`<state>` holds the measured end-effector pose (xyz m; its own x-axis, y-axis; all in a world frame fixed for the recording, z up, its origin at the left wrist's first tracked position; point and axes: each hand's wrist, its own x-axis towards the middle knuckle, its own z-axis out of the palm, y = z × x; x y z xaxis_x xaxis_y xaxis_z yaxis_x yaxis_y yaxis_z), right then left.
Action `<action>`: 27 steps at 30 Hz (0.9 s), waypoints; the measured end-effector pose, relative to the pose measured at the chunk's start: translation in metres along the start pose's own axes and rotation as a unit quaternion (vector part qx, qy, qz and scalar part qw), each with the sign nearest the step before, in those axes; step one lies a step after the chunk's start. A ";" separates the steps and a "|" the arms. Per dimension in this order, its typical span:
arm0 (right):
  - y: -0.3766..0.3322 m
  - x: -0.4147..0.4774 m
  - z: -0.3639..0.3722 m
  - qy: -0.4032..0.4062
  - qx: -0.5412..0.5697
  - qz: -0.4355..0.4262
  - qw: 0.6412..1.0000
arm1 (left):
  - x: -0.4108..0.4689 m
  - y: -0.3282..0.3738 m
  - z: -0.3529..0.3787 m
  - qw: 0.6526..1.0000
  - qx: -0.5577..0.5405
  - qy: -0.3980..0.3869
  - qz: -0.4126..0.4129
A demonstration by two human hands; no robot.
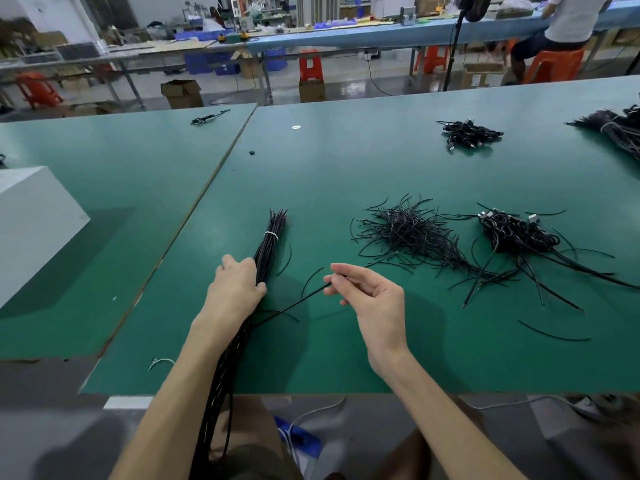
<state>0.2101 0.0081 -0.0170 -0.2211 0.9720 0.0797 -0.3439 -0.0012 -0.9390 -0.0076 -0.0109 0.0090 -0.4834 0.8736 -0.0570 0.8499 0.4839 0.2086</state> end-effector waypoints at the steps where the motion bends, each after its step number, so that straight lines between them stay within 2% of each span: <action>1: -0.001 0.001 0.000 0.008 0.010 -0.006 1.000 | 0.000 0.001 0.001 1.000 0.000 0.009 0.007; 7: -0.034 0.023 -0.020 0.097 0.082 -0.084 0.988 | 0.004 -0.009 0.005 0.998 -0.037 0.039 0.044; 12: -0.057 0.045 -0.038 0.137 0.123 -0.118 0.976 | 0.012 -0.018 -0.001 0.994 -0.069 0.051 0.062; 19: -0.051 0.055 -0.040 0.131 0.127 -0.089 0.979 | 0.025 -0.012 -0.012 0.988 -0.085 0.089 0.092; 27: -0.019 0.045 -0.026 0.049 0.058 -0.034 0.997 | 0.054 0.005 -0.024 0.986 -0.087 0.089 0.110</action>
<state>0.2306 0.0581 -0.0042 -0.1056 0.9890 0.1041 -0.4589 0.0444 -0.8874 -0.0343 0.0372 0.0307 -0.3334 0.9259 0.1774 0.8968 0.2534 0.3627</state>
